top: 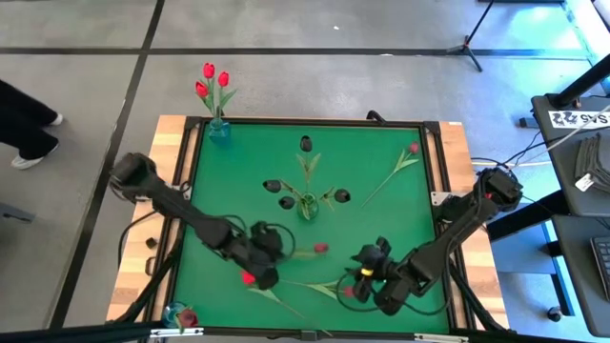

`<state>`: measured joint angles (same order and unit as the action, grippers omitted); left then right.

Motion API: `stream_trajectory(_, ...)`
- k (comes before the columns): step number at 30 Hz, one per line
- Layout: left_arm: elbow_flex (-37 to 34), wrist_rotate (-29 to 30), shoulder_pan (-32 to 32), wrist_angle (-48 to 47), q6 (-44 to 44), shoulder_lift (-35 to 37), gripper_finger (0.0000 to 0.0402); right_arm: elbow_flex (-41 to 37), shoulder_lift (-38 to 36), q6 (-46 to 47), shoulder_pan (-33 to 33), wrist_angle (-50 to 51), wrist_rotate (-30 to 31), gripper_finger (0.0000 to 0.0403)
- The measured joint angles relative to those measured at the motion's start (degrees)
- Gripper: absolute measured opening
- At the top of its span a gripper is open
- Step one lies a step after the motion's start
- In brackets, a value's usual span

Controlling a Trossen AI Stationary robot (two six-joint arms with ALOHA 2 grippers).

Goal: Sort flowers into vase by color
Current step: Put the dark red tulip into the bottom blue vase

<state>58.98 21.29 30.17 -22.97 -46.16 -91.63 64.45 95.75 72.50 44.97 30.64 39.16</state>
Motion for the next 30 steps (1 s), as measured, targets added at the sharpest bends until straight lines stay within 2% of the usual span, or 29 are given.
stream_trajectory(3, 0.0, -0.17, -0.07, -10.28, 0.04, 2.77, 0.0005, 0.02, 0.73, 1.5, 0.05, -4.91, 0.56, 0.0191)
stream_trajectory(6, -0.39, 0.15, -0.07, -15.84, 2.67, 2.69, 0.0014, 0.05, 1.21, 3.61, -0.09, -8.17, 2.49, 0.0191)
stream_trajectory(10, -4.36, -0.86, -0.96, -13.52, 3.16, 1.72, 0.0031, 0.02, 2.41, 8.08, -0.02, -8.99, 4.92, 0.0191)
stream_trajectory(15, -8.94, -10.31, -5.86, -12.19, 2.96, 1.4, 0.0065, 0.0, 4.03, 9.58, -0.49, -9.93, 5.32, 0.0191)
stream_trajectory(19, -9.89, -14.07, -9.29, -11.78, 4.14, 1.38, 0.0104, 0.0, 4.61, 9.69, -2.17, -9.86, 5.32, 0.0191)
stream_trajectory(24, -9.9, -13.34, -10.33, -6.85, 8.56, 1.38, 0.0146, 0.0, 4.61, 9.69, -5.48, -11.05, 5.27, 0.0191)
stream_trajectory(30, -9.9, -13.51, -9.63, -2.65, 11.54, -1.41, 0.0175, 0.0, 4.61, 9.7, -6.75, -12.51, 3.74, 0.0191)
